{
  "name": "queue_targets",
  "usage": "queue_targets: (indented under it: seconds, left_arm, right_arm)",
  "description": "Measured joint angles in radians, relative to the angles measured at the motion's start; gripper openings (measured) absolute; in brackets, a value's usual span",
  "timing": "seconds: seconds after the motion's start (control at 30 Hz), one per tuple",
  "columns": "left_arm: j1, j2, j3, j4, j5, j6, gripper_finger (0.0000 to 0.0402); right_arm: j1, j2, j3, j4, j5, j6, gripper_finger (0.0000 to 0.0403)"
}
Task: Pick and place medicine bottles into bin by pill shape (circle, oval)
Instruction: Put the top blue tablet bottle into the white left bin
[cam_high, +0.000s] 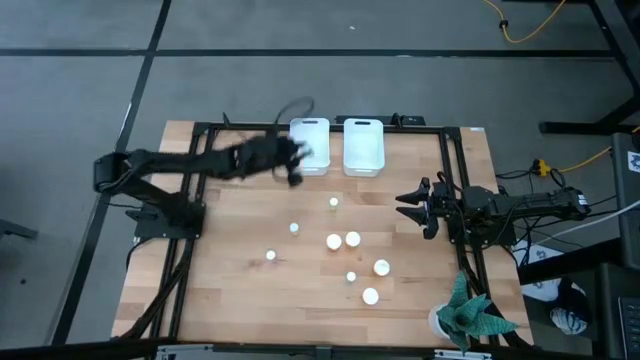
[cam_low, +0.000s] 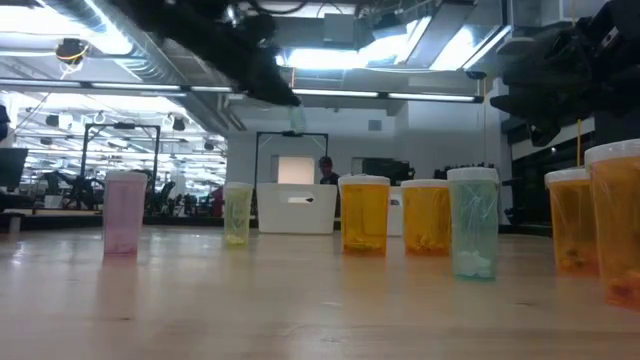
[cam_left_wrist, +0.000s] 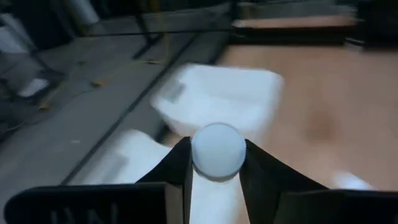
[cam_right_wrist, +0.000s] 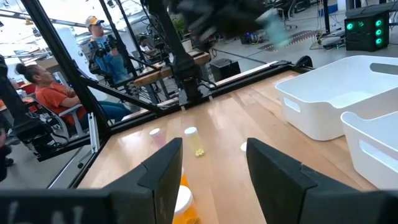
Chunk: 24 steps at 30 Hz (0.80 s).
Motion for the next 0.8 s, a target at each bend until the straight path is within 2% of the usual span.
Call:
queue_targets:
  seconds: [0.17,0.27,0.5,0.8]
  left_arm:
    - [0.202,0.191,0.192,-0.135,0.214,-0.008,0.0084]
    - [0.274,0.322,0.258,-0.169,0.282,-0.016,0.0084]
    - [0.322,0.522,0.325,-0.15,0.291,-0.022,0.0084]
    - [0.321,0.61,0.382,-0.137,0.245,0.012,0.0084]
  right_arm:
    - [0.0,0.0,0.0,0.0,0.0,0.0,0.0181]
    - [0.0,0.0,0.0,0.0,0.0,0.0,0.0181]
    - [0.0,0.0,0.0,0.0,-0.001,0.0,0.0181]
    - [0.0,0.0,0.0,-0.003,-0.001,-0.003,0.0181]
